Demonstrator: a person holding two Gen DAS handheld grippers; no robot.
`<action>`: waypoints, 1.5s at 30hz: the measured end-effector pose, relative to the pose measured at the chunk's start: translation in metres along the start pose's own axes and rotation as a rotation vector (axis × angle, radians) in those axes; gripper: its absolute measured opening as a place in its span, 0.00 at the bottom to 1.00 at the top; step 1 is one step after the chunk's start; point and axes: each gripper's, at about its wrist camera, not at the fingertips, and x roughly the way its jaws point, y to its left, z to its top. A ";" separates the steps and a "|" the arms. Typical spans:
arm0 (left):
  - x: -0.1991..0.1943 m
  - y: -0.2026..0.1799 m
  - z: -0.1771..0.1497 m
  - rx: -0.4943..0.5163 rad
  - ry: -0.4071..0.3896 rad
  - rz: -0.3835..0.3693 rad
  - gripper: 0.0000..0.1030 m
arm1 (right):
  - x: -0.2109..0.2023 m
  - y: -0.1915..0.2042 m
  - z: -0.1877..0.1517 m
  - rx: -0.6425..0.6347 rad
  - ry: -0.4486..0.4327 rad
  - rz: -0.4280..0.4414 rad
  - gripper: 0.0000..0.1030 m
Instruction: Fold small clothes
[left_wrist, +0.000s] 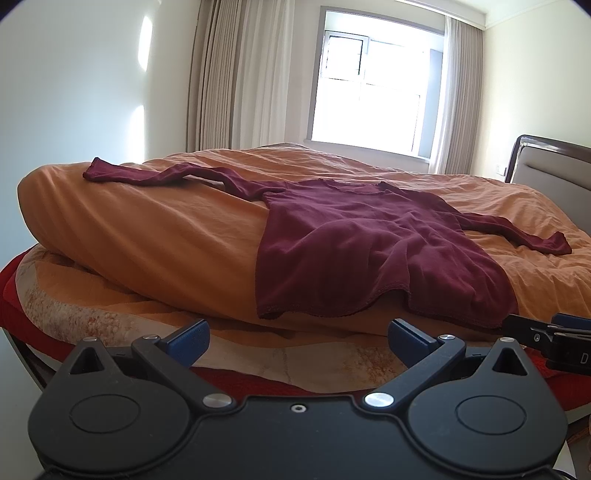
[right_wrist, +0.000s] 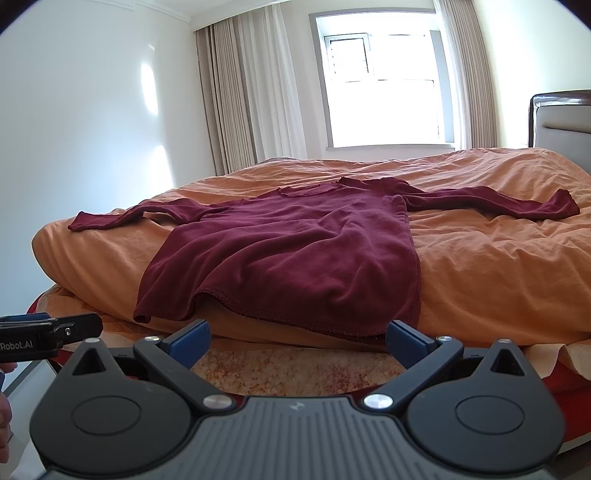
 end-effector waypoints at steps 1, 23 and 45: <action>0.000 0.000 0.000 -0.001 0.000 0.000 0.99 | 0.000 0.000 0.000 -0.001 0.000 0.001 1.00; 0.000 0.003 0.000 -0.004 0.002 0.000 0.99 | -0.001 0.002 0.000 -0.006 0.002 0.002 1.00; 0.002 0.005 -0.004 -0.004 0.008 0.004 0.99 | 0.000 0.002 0.000 -0.008 0.005 0.002 1.00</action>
